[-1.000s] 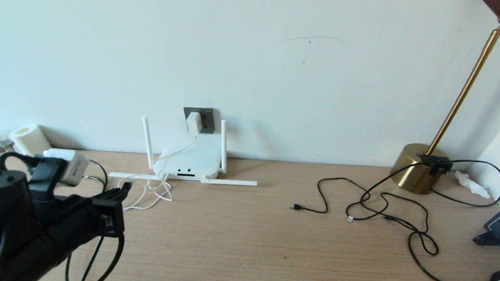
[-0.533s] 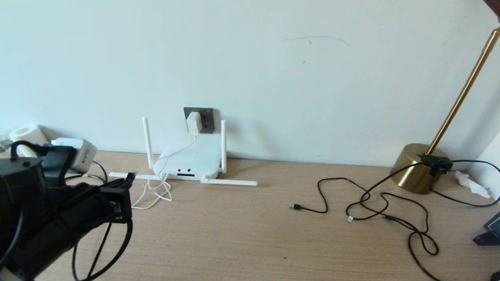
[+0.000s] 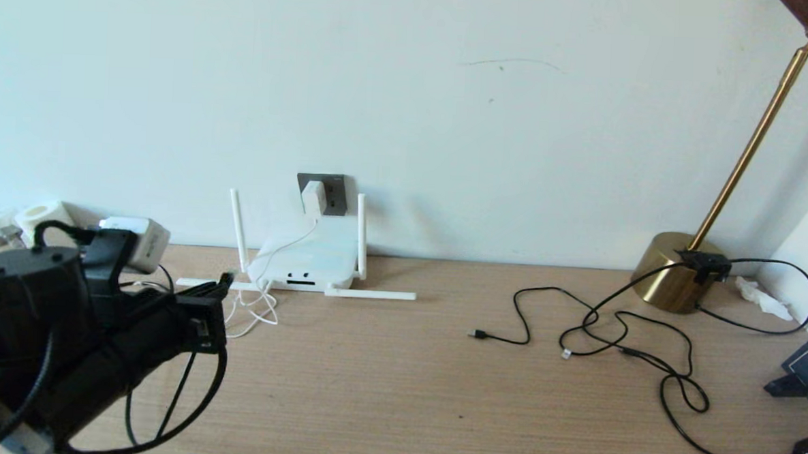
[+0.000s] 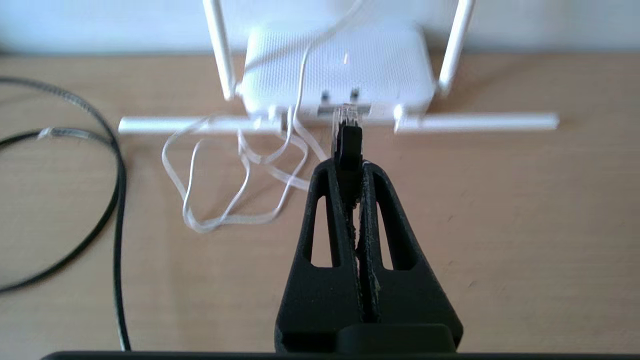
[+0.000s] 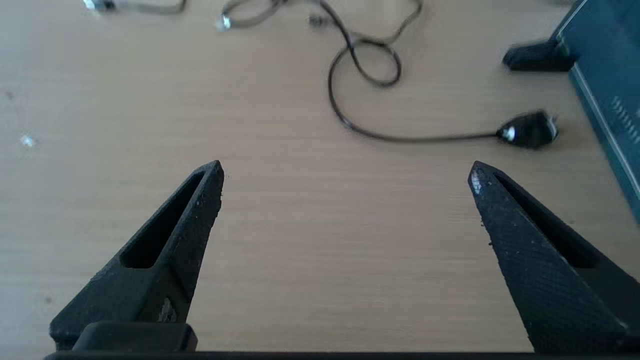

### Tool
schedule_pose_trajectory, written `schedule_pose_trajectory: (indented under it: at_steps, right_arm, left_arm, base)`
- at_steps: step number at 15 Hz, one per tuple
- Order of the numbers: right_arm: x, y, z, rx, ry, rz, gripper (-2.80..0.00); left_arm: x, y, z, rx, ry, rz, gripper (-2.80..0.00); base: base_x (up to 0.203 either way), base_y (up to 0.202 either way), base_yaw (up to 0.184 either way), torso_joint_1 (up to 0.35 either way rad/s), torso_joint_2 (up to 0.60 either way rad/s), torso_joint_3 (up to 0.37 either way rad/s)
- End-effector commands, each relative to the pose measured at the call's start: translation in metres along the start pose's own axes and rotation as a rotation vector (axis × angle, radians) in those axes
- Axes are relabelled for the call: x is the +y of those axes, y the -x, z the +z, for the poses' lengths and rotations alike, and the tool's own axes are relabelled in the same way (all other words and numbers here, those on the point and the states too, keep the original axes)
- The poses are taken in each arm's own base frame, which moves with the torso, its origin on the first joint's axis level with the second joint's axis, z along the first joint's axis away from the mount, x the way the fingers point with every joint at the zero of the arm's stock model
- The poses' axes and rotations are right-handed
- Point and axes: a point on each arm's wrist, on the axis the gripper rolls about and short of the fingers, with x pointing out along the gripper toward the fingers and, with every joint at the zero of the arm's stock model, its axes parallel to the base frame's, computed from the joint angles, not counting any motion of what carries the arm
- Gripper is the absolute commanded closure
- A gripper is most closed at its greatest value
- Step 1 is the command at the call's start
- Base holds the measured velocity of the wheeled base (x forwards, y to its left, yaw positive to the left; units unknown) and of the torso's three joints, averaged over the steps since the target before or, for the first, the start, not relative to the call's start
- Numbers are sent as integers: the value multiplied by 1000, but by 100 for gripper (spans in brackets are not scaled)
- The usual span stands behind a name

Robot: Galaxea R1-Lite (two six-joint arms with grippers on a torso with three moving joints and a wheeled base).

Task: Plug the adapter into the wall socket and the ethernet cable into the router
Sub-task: Align cable and router interface

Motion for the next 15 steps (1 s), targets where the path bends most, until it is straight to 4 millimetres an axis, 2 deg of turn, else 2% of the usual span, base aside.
schedule_pose_trajectory:
  at_steps: [1,3,6,12,13,15]
  right_arm:
    - [0,6,-2,-80,-2,-7,-280]
    - [0,15,-6,-200,-3,0,-280]
    - [0,16,-7,-215,-6,7,-280]
    - [0,16,-7,-215,-6,7,-280]
    - [0,16,-7,-215,-6,7,-280]
    - [0,16,-7,-215,-6,7,-280]
  left_arm:
    - [-2,-7,-1,-2,3,1,0]
    - [-3,-16,-6,17,-3,-3,0]
    - [-7,-35,-16,21,-2,-1,0]
    - [-21,-81,-71,-8,1,7,0]
    - [-25,-84,-82,-2,-11,3,0]
    - [-35,-82,-89,-5,-27,-17,0]
  base:
    - [0,0,0,0,0,0]
    - [0,0,0,0,0,0]
    - [0,0,0,0,0,0]
    - [0,0,0,0,0,0]
    - [0,0,0,0,0,0]
    - [0,0,0,0,0,0]
